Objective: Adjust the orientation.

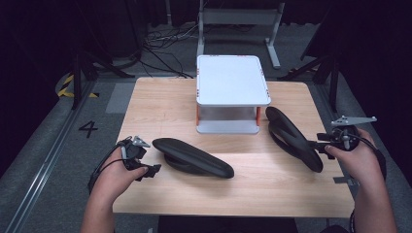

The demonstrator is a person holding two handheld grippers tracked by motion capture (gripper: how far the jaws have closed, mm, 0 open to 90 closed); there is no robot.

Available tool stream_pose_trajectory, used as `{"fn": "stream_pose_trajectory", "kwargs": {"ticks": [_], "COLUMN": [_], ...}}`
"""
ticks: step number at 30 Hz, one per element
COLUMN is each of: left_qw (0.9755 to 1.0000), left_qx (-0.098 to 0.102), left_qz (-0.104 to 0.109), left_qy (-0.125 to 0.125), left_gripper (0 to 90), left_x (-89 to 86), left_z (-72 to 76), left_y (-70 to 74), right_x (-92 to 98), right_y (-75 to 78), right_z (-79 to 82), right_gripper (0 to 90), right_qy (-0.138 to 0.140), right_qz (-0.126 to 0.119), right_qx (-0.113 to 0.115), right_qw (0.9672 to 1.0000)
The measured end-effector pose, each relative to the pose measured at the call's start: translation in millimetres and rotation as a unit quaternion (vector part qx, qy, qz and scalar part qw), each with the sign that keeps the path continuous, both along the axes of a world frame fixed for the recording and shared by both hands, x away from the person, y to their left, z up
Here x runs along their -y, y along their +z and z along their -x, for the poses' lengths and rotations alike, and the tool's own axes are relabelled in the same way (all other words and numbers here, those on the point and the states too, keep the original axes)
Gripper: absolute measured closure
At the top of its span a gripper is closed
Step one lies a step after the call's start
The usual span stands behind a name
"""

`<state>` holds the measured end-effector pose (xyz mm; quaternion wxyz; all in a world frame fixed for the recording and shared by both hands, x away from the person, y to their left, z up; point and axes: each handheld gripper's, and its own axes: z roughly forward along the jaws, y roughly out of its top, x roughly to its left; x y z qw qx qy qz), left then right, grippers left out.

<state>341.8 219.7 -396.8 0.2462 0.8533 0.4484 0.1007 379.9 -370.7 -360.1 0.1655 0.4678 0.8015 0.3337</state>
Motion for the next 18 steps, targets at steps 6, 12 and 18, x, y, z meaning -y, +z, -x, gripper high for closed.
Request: {"fn": "stream_pose_trajectory", "kwargs": {"ticks": [6, 12, 18], "left_qw": [1.0000, 0.9999, 0.9998], "left_qx": [-0.001, -0.002, -0.009], "left_qz": [0.005, 0.008, 0.016], "left_qy": [0.006, 0.014, 0.010], "left_gripper": [23.5, 23.5, 24.7], "left_x": [-2.9, -5.9, -2.4], "left_z": [6.9, 11.5, 8.9], "left_y": [-0.6, 0.0, 0.6], "right_x": [-27.0, -59.9, -92.9], "right_y": [4.4, 1.1, -5.5], "right_z": [-1.1, -3.3, 1.9], "right_gripper": [41.0, 39.9, 39.4], "right_qy": [0.043, 0.093, 0.144], "right_qz": [-0.002, -0.002, -0.019], "right_qx": [0.006, 0.007, 0.011], "right_qw": [0.9990, 0.9956, 0.9893]}}
